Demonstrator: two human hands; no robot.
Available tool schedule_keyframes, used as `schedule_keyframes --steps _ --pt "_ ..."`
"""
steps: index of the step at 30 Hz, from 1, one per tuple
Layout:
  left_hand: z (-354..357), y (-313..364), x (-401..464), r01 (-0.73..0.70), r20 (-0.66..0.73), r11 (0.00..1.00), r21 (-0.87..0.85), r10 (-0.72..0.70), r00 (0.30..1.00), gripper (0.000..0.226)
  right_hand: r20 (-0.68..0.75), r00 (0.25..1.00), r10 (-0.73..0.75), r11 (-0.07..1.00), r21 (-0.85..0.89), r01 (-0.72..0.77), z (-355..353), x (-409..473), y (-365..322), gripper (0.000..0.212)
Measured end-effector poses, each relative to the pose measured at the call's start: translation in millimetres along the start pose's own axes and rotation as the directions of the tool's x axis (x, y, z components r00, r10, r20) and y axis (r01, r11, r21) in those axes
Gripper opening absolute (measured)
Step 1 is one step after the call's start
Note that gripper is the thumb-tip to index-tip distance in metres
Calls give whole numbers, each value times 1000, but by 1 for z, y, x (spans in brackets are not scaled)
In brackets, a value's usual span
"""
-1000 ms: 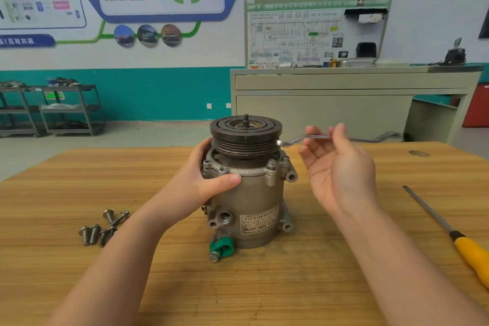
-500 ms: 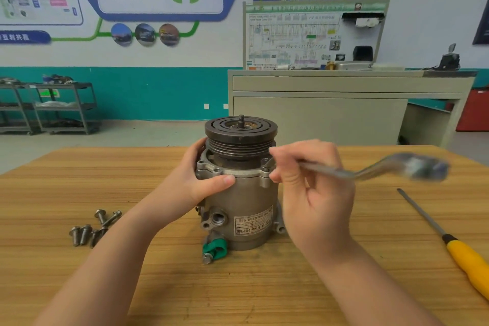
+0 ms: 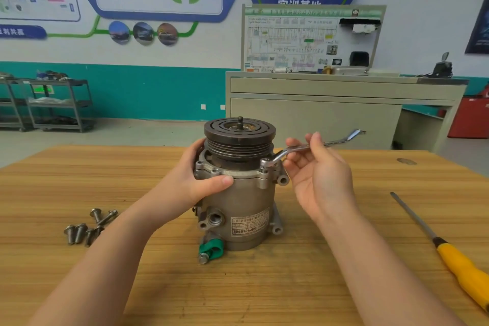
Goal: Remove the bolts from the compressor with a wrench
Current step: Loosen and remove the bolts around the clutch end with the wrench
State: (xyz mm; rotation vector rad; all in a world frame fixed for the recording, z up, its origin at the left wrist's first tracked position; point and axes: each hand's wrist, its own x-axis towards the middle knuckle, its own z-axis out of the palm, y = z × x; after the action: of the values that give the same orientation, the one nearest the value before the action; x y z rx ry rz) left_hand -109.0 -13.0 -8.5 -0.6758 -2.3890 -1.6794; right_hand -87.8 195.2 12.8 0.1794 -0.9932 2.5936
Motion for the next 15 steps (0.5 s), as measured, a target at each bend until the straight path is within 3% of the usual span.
schedule_keyframes --steps 2,4,6,8,13,15 --pt "1 0 0 1 1 1000 -3 -1 1000 96 5 998 -62 997 54 61 1 -3 1 17" --pt "0 1 0 7 4 1000 2 -7 1000 99 14 967 -256 964 -65 256 1 -10 1 16" --pt "0 2 -1 14 7 1000 6 -14 1000 101 102 874 -475 838 -250 485 0 -17 3 13" --pt "0 2 -1 13 7 1000 5 -13 1000 103 221 772 -596 702 -323 634 1 -26 4 12" --pt "-1 0 -1 15 -8 999 32 -15 1000 117 535 520 -666 383 -353 854 3 -39 7 5" --pt "-1 0 -1 12 -5 1000 20 -12 1000 115 660 398 -637 221 -338 915 -1 -40 14 17"
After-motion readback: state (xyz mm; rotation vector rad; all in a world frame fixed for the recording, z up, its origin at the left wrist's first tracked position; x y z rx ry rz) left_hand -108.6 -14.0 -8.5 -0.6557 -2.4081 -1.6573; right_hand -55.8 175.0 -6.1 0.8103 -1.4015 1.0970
